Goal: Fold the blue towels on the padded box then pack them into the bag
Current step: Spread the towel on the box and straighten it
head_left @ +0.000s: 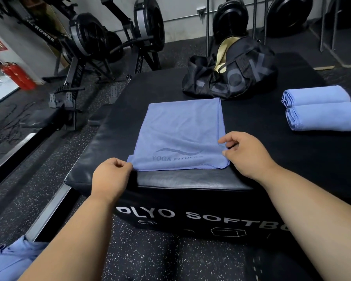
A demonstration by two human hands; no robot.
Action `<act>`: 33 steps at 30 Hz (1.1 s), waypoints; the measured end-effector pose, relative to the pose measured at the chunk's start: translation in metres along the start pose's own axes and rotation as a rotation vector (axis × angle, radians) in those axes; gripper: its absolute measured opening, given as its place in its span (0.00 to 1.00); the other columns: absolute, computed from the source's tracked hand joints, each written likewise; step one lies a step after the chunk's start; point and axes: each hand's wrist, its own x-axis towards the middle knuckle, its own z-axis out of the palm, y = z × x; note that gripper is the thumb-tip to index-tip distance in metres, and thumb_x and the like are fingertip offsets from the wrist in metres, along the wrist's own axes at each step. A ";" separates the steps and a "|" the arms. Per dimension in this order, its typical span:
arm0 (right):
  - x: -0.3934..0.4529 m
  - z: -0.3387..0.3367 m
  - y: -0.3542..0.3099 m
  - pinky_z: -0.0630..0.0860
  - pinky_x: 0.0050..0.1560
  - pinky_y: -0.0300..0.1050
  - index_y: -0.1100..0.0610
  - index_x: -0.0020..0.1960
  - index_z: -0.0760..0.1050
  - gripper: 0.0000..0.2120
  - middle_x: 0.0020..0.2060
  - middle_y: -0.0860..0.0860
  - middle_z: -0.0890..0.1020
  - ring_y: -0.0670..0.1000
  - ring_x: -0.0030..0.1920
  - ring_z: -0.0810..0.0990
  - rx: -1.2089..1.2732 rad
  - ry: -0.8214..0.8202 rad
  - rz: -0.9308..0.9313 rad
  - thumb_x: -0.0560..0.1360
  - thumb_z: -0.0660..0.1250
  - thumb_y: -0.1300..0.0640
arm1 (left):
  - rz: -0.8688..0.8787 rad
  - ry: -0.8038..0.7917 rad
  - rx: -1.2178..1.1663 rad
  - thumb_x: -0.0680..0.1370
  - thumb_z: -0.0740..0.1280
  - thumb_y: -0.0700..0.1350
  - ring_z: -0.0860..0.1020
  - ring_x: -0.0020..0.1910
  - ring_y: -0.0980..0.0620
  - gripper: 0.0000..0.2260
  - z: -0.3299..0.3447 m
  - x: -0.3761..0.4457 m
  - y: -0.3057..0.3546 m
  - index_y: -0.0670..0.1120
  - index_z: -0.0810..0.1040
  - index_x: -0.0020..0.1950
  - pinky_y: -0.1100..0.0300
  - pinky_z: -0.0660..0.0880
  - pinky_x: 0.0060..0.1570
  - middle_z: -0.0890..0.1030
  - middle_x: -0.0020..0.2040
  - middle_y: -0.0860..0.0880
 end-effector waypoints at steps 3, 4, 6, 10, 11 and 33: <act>0.001 -0.004 0.001 0.75 0.52 0.39 0.39 0.50 0.81 0.18 0.51 0.45 0.79 0.45 0.41 0.79 0.018 0.017 -0.010 0.75 0.73 0.65 | 0.023 0.009 0.064 0.74 0.70 0.49 0.82 0.39 0.51 0.06 -0.001 0.001 -0.002 0.49 0.82 0.39 0.56 0.76 0.39 0.84 0.35 0.53; 0.002 -0.005 0.001 0.75 0.52 0.38 0.40 0.50 0.81 0.18 0.51 0.45 0.79 0.45 0.41 0.79 0.023 0.024 -0.013 0.75 0.73 0.65 | 0.033 0.012 0.079 0.74 0.70 0.49 0.82 0.39 0.52 0.06 -0.002 0.000 -0.002 0.49 0.82 0.39 0.56 0.76 0.40 0.84 0.35 0.54; 0.002 -0.005 0.001 0.75 0.52 0.35 0.41 0.51 0.82 0.18 0.52 0.46 0.79 0.45 0.42 0.79 0.017 0.027 -0.018 0.75 0.73 0.65 | 0.042 0.011 0.106 0.75 0.70 0.50 0.82 0.40 0.53 0.06 -0.001 0.001 -0.002 0.51 0.82 0.39 0.57 0.75 0.40 0.84 0.36 0.54; 0.002 -0.001 0.004 0.71 0.46 0.26 0.42 0.52 0.82 0.16 0.52 0.45 0.78 0.44 0.41 0.80 -0.050 0.012 -0.044 0.75 0.73 0.64 | 0.034 0.003 0.103 0.75 0.71 0.52 0.82 0.39 0.53 0.07 -0.001 0.001 -0.001 0.51 0.82 0.40 0.58 0.75 0.38 0.85 0.35 0.55; 0.002 -0.001 0.004 0.71 0.46 0.27 0.42 0.51 0.82 0.17 0.51 0.45 0.78 0.44 0.41 0.80 -0.063 0.012 -0.053 0.75 0.73 0.64 | 0.038 0.002 0.093 0.75 0.71 0.51 0.83 0.40 0.52 0.06 0.000 0.001 -0.002 0.51 0.82 0.40 0.57 0.75 0.39 0.85 0.36 0.55; -0.003 -0.007 0.004 0.77 0.50 0.41 0.41 0.45 0.86 0.03 0.42 0.43 0.80 0.41 0.46 0.79 -0.320 -0.245 -0.261 0.73 0.79 0.47 | 0.468 -0.193 0.165 0.77 0.78 0.47 0.79 0.49 0.63 0.09 -0.009 0.011 -0.018 0.62 0.84 0.49 0.73 0.71 0.51 0.80 0.49 0.57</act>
